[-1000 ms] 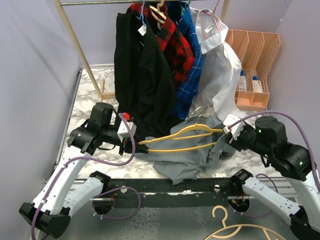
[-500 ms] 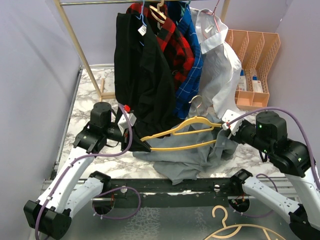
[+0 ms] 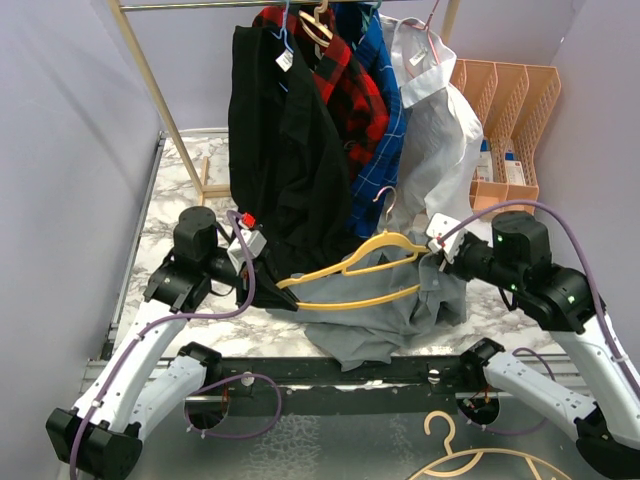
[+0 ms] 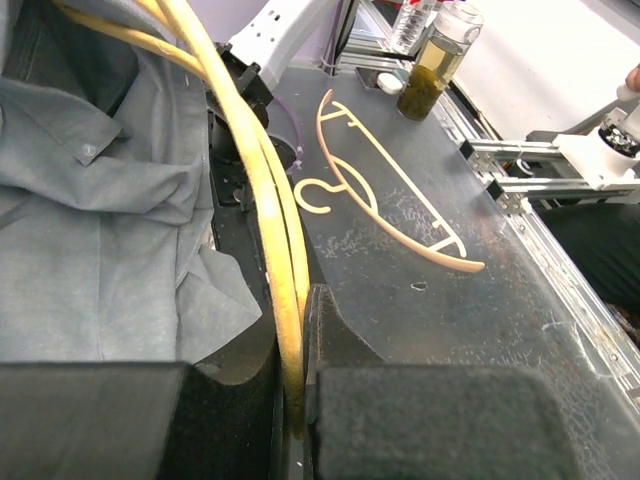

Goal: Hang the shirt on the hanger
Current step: Hang the shirt on the hanger.

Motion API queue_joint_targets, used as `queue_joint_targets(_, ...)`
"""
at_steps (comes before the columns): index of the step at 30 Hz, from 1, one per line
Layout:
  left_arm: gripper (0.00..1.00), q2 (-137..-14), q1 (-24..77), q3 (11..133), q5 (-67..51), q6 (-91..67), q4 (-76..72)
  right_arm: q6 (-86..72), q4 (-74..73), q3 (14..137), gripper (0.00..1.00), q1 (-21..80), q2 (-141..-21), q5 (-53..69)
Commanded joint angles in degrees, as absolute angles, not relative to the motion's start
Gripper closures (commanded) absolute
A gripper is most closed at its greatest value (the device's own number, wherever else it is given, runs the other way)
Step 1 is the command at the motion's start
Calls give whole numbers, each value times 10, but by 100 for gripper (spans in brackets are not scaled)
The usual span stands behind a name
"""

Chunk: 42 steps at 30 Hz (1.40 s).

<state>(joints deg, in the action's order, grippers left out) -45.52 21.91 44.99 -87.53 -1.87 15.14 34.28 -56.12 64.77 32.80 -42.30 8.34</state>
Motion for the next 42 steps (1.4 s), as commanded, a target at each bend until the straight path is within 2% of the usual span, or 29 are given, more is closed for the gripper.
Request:
queue_joint_targets(1, 100, -452, 223, 443, -964, 8, 20, 299, -525, 665, 70, 341, -461, 265)
queue_joint_targets(3, 100, -451, 222, 439, -964, 4, 3, 296, -522, 668, 63, 341, -470, 266)
queue_joint_targets(8, 100, -446, 216, 430, -962, 0, -38, 291, -518, 698, 53, 341, -498, 275)
queue_joint_targets(13, 100, -436, 210, 421, -962, 13, -50, 305, -534, 740, 51, 340, -524, 267)
queue_joint_targets(16, 100, -431, 210, 425, -962, 41, -28, 320, -532, 732, 57, 341, -531, 235)
queue_joint_targets(18, 100, -428, 210, 427, -962, 46, -22, 324, -529, 725, 64, 341, -534, 233)
queue_joint_targets(23, 100, -417, 210, 419, -962, 47, -36, 338, -527, 723, 98, 341, -540, 236)
queue_joint_targets(28, 100, -417, 210, 418, -956, 51, -43, 308, -505, 732, 99, 340, -516, 179)
queue_joint_targets(35, 100, -421, 211, 442, -917, 52, -30, 198, -467, 664, 99, 341, -443, 104)
queue_joint_targets(36, 88, -422, 210, 449, -893, 63, -15, 190, -465, 652, 99, 341, -431, 99)
queue_joint_targets(38, 45, -428, 210, 478, -827, 108, 54, 179, -458, 628, 99, 341, -402, 78)
queue_joint_targets(39, 31, -431, 210, 496, -796, 132, 84, 174, -453, 617, 99, 340, -386, 65)
queue_joint_targets(40, 25, -432, 210, 513, -770, 141, 98, 172, -448, 609, 99, 341, -373, 52)
queue_joint_targets(41, 22, -433, 211, 527, -737, 139, 99, 171, -442, 600, 99, 341, -360, 41)
queue_joint_targets(42, 9, -432, 210, 544, -713, 138, 99, 173, -439, 593, 99, 341, -351, 33)
